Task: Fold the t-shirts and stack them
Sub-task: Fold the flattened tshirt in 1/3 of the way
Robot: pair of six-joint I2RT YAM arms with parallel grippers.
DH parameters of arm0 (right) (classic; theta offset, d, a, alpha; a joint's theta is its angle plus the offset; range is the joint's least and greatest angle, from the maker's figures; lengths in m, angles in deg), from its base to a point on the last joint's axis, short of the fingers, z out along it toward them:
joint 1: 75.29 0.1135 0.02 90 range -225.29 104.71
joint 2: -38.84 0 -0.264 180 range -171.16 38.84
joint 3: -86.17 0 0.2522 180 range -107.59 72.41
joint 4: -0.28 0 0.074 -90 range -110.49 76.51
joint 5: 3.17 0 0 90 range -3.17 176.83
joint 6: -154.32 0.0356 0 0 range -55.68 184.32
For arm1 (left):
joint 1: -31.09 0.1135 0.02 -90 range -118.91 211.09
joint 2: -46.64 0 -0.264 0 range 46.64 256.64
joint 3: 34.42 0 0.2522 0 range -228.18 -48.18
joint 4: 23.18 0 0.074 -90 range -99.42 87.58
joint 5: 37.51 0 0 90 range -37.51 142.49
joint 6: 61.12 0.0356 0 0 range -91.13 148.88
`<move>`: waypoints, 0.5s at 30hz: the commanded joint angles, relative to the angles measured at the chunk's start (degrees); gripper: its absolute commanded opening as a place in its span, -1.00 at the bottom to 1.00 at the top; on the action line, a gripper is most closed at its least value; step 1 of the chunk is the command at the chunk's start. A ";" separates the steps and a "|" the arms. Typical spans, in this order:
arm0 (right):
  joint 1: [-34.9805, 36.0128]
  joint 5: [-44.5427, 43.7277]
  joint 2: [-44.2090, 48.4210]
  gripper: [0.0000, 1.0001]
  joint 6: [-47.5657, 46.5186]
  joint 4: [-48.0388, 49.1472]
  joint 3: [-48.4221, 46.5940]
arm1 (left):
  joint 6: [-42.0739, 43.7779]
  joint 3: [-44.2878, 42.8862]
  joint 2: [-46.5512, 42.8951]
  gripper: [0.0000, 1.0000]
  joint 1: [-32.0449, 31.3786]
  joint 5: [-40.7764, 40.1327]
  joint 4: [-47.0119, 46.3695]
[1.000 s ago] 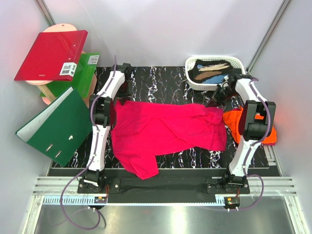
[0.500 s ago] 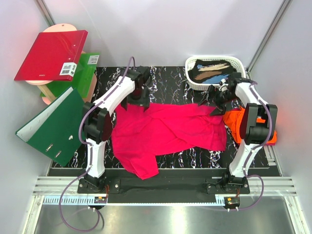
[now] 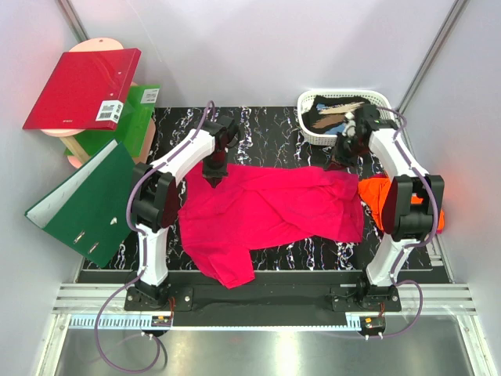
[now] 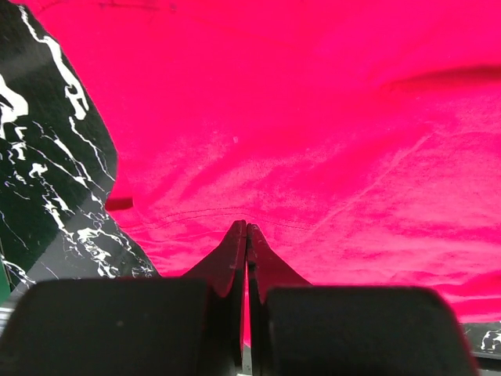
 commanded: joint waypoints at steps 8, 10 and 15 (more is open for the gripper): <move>10.50 -11.17 -5.18 -1.00 -2.99 -7.53 -1.98 | 0.28 0.53 3.13 -1.00 0.03 2.28 -0.37; 11.11 -12.40 -5.88 -1.00 -3.08 -7.79 -1.01 | 0.28 -0.88 5.33 -1.00 0.03 3.08 -0.02; 12.08 -15.91 -9.83 -1.00 -3.17 -8.67 -1.17 | 0.28 -6.15 10.60 -1.00 0.03 5.36 2.26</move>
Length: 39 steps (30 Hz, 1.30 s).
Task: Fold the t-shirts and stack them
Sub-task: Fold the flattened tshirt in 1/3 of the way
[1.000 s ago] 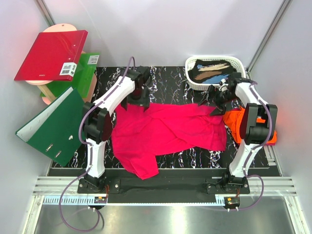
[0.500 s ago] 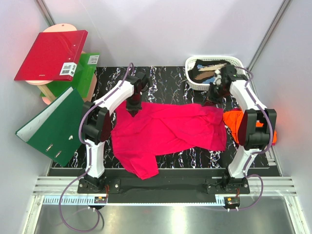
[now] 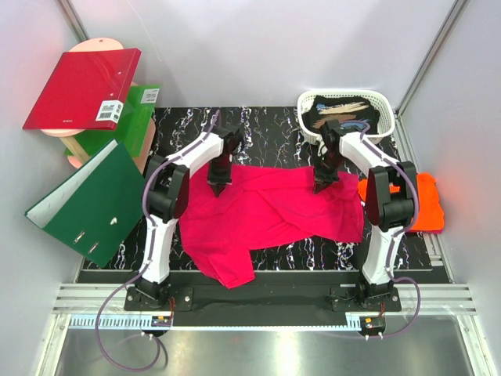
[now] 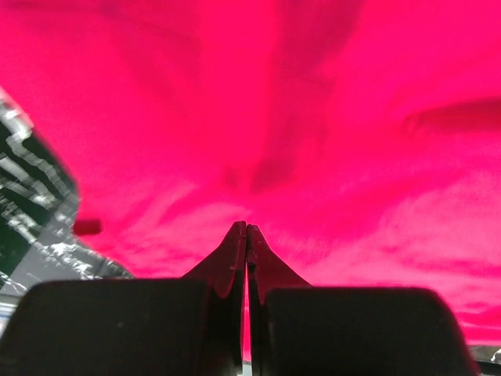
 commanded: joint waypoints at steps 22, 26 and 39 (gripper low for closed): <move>3.94 -26.37 -22.77 -1.00 1.15 -6.16 -23.68 | -9.21 -19.01 15.73 -1.00 5.39 1.78 8.06; 3.94 -26.81 -24.71 -1.00 0.62 -6.25 -27.28 | -8.51 -27.19 20.75 -1.00 6.09 0.11 12.02; 3.94 -25.93 -23.05 -1.00 1.68 -6.52 -38.98 | -5.44 -37.92 21.21 -1.00 9.87 -2.54 11.85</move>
